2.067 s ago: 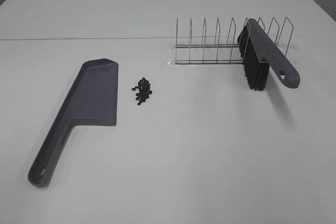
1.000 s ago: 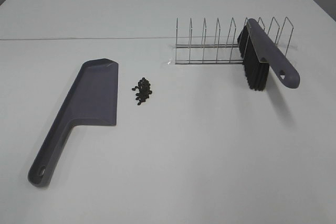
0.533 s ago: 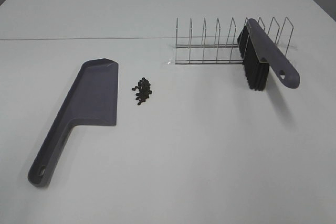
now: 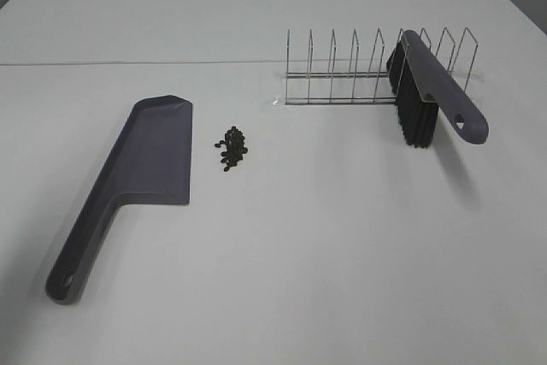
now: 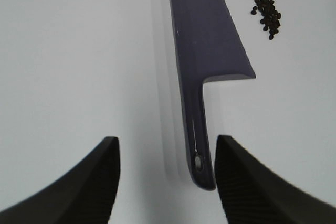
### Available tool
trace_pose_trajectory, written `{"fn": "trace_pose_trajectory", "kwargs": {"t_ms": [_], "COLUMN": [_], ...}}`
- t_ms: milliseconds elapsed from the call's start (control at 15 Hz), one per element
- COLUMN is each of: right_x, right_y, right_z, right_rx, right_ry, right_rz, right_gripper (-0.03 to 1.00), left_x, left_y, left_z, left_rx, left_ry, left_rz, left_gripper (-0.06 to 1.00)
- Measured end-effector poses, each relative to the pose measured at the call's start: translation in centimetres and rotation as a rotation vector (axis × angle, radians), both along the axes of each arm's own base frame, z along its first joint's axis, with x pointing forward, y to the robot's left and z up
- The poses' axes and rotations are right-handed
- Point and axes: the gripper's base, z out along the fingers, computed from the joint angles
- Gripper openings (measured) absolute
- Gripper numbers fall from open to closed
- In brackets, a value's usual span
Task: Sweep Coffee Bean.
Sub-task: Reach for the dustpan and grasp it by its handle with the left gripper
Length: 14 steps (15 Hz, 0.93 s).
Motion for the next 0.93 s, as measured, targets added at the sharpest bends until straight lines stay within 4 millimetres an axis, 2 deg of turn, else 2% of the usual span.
{"fn": "trace_pose_trajectory", "kwargs": {"t_ms": [133,333,600,667,933], "right_x": [0.0,0.0,0.0,0.0,0.0], "right_y": [0.0,0.0,0.0,0.0,0.0], "right_z": [0.0,0.0,0.0,0.0,0.0], "right_rx": [0.0,0.0,0.0,0.0,0.0], "right_ry": [0.0,0.0,0.0,0.0,0.0], "right_rz": [0.0,0.0,0.0,0.0,0.0], "right_gripper": [0.84,0.84,0.84,0.84,0.84], "left_x": [3.5,6.8,10.0,10.8,11.8], "left_y": [-0.3,-0.6,-2.8,-4.5,-6.3], "left_z": [0.3,-0.9,-5.8,-8.6,-12.0], "left_rx": [-0.027,-0.042,-0.04,0.013,0.117], "left_ry": [0.045,0.147,0.37,0.459,0.505], "left_rz": [0.004,0.002,-0.009,-0.023,-0.019], "left_gripper": [0.53,0.53,0.53,0.53,0.55]}}
